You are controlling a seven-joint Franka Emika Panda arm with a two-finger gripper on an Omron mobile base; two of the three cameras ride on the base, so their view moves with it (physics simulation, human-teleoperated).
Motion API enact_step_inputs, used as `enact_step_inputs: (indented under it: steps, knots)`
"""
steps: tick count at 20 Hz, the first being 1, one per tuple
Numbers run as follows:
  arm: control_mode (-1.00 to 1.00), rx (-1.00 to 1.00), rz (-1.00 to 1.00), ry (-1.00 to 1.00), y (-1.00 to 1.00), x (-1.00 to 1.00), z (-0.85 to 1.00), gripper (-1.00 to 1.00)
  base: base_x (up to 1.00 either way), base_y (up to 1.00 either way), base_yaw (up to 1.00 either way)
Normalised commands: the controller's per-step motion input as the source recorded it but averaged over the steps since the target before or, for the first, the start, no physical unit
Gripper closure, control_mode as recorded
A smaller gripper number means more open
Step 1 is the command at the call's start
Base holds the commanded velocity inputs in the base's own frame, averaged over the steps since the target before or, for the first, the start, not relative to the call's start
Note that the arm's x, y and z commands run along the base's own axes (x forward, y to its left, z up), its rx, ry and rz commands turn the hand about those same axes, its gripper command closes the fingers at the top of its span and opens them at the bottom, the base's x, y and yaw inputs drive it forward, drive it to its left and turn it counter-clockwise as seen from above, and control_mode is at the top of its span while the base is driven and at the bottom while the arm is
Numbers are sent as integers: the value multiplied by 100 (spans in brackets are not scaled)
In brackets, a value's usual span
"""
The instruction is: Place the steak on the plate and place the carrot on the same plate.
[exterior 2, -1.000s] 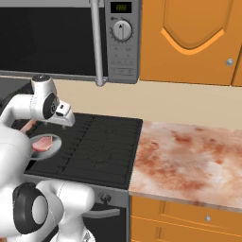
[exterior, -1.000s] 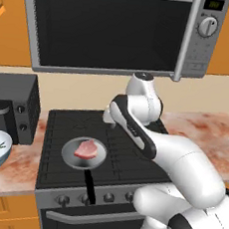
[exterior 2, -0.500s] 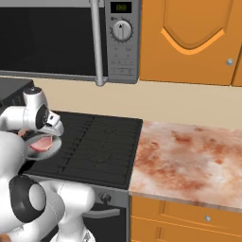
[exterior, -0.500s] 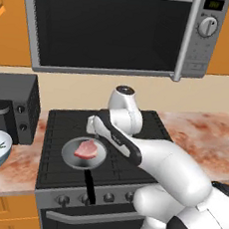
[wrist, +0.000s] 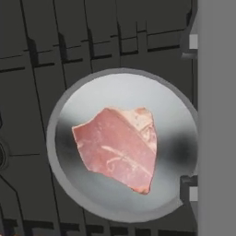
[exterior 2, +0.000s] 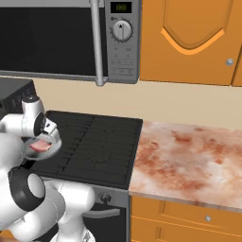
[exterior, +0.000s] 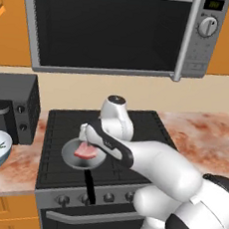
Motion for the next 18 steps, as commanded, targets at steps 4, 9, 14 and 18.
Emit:
enact_step_inputs:
  steps: [4, 9, 14, 18]
  knots:
    - [-100, 0, -7, 0, 0, 2, -28, -100, 0, 0, 0]
    - [-100, 0, -4, 0, 0, 20, -17, -100, 0, 0, 0]
    - [-100, 0, 0, 0, 0, 21, -16, -100, 0, 0, 0]
    - [-100, 0, -1, 0, 7, 14, -17, -100, 0, 0, 0]
